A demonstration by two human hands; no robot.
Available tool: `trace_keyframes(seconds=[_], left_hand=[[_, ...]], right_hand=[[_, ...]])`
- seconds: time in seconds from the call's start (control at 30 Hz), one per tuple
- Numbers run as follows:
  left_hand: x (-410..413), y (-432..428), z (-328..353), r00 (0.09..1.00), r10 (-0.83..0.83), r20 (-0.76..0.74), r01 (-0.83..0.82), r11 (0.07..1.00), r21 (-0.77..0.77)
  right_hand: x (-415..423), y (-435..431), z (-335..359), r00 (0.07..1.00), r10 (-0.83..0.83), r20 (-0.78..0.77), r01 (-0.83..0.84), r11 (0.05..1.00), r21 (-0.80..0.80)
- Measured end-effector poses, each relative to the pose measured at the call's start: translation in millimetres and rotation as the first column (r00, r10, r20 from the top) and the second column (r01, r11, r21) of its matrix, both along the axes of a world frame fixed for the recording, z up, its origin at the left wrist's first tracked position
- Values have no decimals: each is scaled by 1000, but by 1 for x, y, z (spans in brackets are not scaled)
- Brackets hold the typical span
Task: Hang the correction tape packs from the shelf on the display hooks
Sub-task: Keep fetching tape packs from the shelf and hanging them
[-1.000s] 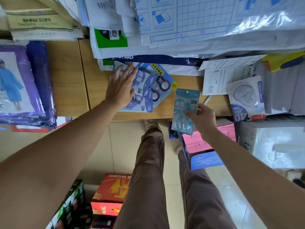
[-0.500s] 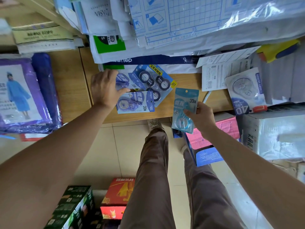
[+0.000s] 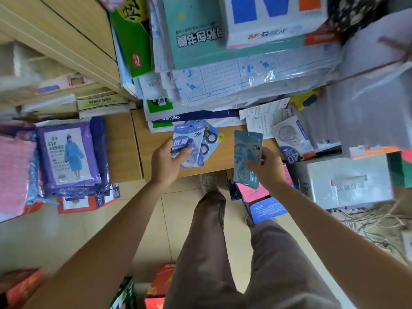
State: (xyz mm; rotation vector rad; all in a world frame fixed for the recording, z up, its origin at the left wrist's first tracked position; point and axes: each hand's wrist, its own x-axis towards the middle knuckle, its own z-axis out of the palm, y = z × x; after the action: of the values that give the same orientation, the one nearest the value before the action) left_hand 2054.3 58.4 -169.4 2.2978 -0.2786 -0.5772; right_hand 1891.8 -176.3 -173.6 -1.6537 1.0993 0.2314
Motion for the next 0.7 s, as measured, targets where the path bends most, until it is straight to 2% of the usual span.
trace_keyframes(seconds=[0.17, 0.3, 0.4, 0.53, 0.7], left_hand=[[-40, -31, 79, 995, 93, -40, -96, 992, -87], [-66, -51, 137, 997, 75, -6, -75, 986, -148], [-76, -74, 186, 994, 64, 86, -45, 976, -213], [-75, -102, 244, 986, 58, 156, -3, 942, -334], [-67, -134, 323, 947, 7, 320, 135, 897, -421]], right_hand=[[-22, -31, 89, 995, 7, 95, 3, 995, -98], [-42, -52, 158, 970, -46, 238, 94, 976, -195], [-53, -67, 202, 941, -62, 334, 158, 950, -268], [-59, -83, 254, 876, -90, 474, 246, 929, -278], [-40, -101, 333, 723, -127, 679, 364, 906, -217]])
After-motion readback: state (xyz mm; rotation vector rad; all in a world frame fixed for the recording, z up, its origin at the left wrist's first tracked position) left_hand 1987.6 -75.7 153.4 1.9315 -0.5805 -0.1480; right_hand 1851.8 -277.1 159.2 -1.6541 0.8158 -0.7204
